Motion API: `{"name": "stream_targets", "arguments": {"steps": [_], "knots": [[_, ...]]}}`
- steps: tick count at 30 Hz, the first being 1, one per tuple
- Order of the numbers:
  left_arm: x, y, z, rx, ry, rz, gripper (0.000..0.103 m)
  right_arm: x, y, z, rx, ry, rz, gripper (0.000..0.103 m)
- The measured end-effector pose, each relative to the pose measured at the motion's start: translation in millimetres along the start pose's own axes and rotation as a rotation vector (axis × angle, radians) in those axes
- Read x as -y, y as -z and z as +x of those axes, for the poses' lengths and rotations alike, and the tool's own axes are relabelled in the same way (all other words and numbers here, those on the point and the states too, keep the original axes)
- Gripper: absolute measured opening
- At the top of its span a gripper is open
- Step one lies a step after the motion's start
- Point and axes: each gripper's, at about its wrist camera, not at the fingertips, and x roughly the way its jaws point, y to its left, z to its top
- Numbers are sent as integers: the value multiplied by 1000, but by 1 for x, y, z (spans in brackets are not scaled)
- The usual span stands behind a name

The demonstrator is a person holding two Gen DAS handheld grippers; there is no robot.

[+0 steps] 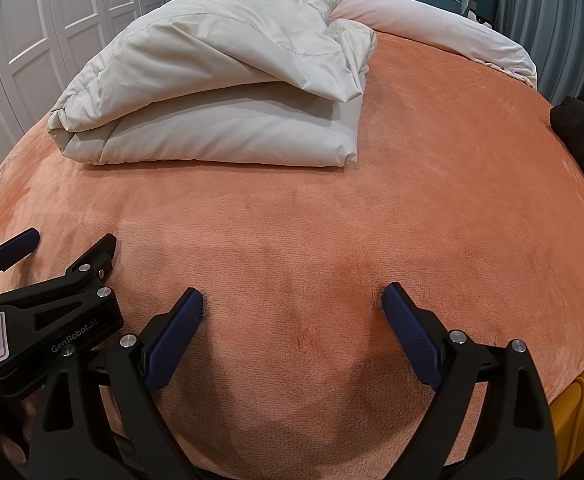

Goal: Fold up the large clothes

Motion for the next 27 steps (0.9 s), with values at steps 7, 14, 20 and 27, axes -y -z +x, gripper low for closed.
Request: {"name": "stream_targets", "arguments": {"steps": [7,14,20,27], "knots": [[0,0,0,0,0,0,93,0,0,0,0,0,0,89],[0,0,0,0,0,1,93,0,0,0,0,0,0,89],[0,-1,-2,0,-5,-3,93,1,-1,0,-4,0,7,89],[-1,-5,-3,-27,-2,-23,93,3,-4,-1,-9,3,24,89]]}}
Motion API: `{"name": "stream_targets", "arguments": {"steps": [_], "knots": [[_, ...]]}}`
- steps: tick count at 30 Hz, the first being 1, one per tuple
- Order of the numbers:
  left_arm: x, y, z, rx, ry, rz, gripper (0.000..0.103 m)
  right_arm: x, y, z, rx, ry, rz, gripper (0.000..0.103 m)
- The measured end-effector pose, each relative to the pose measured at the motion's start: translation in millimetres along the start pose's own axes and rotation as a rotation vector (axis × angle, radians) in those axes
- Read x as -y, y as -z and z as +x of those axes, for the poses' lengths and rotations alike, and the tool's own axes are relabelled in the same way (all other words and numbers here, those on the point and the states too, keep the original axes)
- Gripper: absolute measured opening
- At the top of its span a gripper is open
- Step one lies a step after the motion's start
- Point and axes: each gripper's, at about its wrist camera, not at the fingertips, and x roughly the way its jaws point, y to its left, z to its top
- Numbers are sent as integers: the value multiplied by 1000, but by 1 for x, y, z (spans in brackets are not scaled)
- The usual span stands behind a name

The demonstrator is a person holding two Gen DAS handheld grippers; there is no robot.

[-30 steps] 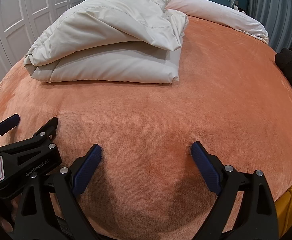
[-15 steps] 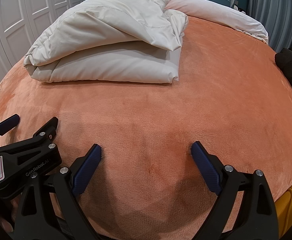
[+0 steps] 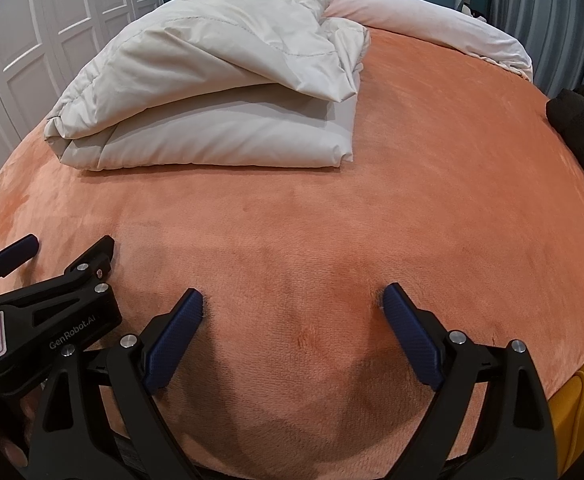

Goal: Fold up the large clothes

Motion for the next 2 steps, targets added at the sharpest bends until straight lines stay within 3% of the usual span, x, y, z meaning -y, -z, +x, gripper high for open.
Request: {"name": "stream_targets", "arguments": {"steps": [2], "knots": [[0,0,0,-2,-1,-1,93,0,0,0,0,0,1,89]]}}
